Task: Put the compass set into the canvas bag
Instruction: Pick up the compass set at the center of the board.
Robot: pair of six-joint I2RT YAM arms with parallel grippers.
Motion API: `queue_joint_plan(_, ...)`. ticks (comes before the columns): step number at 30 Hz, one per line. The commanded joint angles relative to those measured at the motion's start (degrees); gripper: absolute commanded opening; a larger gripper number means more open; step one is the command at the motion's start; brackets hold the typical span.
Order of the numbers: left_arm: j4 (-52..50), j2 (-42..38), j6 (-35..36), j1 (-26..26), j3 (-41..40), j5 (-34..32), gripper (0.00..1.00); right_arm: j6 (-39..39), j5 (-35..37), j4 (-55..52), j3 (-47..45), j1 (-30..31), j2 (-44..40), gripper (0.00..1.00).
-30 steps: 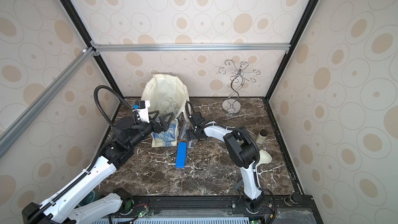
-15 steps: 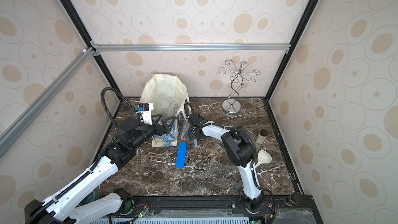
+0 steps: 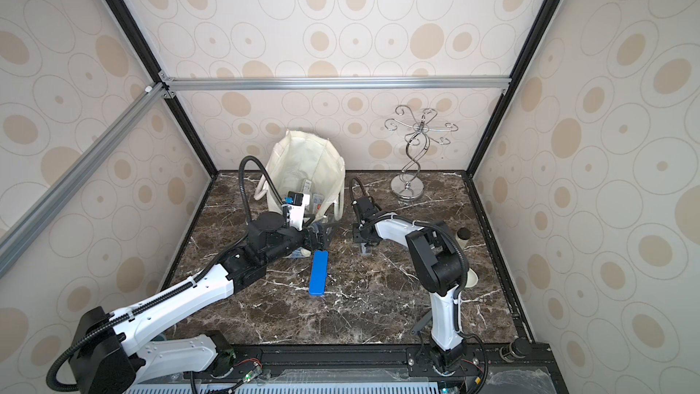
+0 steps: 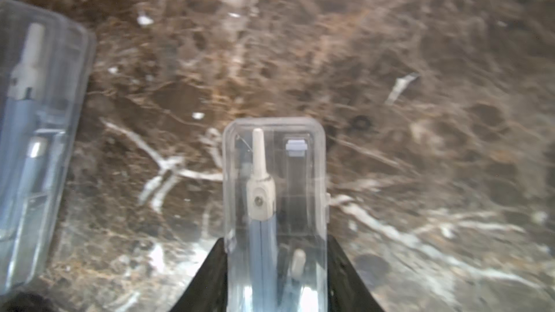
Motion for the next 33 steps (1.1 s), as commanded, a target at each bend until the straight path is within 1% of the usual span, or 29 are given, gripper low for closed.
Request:
queue_joint_plan(1,0.59,2.26,1.98,-1.62,3.67,-1.53,1.0,1.04,-2.49,-0.31,-2.51,-1.62,-3.99,0.4)
queue_joint_plan(6,0.34,3.53,2.68,-3.05,5.5,-4.13,1.0,0.31,-3.76,-0.17,-3.6,-2.98,-8.87,0.4)
queue_joint_plan(12,1.39,0.98,3.43,-3.13,6.15,-5.37,1.0,-0.41,-4.66,-1.05,-3.56,-3.24,-13.35,0.4)
queue_joint_plan(20,-0.71,-2.1,5.65,-3.85,8.03,-7.89,1.0,-0.86,-4.53,-2.13,-3.91,-3.27,-17.85,0.41)
queue_joint_plan(24,-0.41,-0.64,7.4,-6.47,8.68,-10.52,1.0,-1.24,-3.62,-2.99,-4.17,-3.4,-20.74,0.41)
queue_joint_plan(31,3.29,5.47,9.94,-13.19,11.25,-11.25,1.0,-2.2,-3.72,-5.42,-3.68,-4.0,-27.56,0.41)
queue_joint_plan(33,4.41,7.17,9.99,-14.11,11.96,-11.62,1.0,-2.42,-4.23,-5.8,-3.77,-4.38,-30.0,0.41)
